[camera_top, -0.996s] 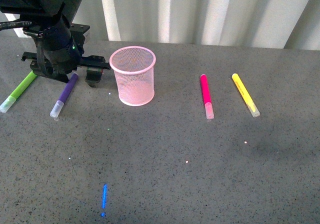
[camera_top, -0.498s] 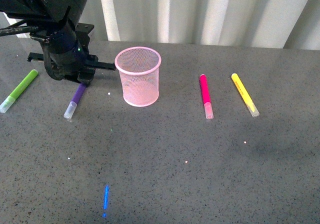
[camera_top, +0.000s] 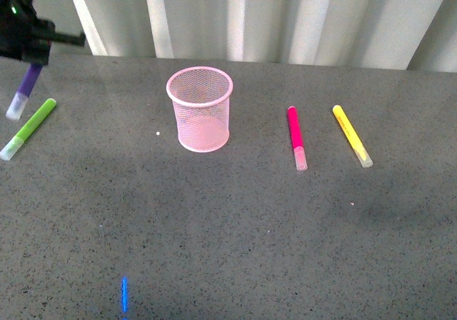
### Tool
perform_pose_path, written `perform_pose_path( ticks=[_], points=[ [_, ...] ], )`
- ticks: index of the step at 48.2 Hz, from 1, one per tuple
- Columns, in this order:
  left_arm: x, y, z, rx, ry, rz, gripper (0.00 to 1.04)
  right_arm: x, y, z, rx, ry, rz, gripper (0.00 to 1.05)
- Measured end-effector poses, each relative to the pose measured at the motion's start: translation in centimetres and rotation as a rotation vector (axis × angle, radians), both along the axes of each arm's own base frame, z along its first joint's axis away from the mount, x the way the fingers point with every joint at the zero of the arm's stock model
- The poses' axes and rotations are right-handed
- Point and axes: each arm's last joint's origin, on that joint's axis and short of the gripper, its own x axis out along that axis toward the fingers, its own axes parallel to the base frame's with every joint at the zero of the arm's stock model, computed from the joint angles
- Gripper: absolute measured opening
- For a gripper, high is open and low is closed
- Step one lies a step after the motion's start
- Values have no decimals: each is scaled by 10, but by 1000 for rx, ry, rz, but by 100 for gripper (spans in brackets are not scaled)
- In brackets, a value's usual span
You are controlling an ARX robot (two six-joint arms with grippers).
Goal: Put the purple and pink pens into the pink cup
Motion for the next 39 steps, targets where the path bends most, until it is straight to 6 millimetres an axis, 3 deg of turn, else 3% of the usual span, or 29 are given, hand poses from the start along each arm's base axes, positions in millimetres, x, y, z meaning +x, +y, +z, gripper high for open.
perform_pose_path(
  ticks=[9,14,16,20,26,33,39],
  points=[
    [-15,-25,86,-175,-368,-19,12,0,0,0,0,0,0,98],
    [-36,-55,120,-301,-582,-71,12,0,0,0,0,0,0,98],
    [-43,-68,124,-347,-629,-96,12,0,0,0,0,0,0,98],
    [-55,-99,113,-431,-679,-146,12,0,0,0,0,0,0,98],
    [-65,-137,70,-533,-663,-176,12,0,0,0,0,0,0,98],
    [-65,-160,44,-599,-714,-170,12,0,0,0,0,0,0,98],
    [-59,-167,24,-617,-728,-158,12,0,0,0,0,0,0,98]
  ],
)
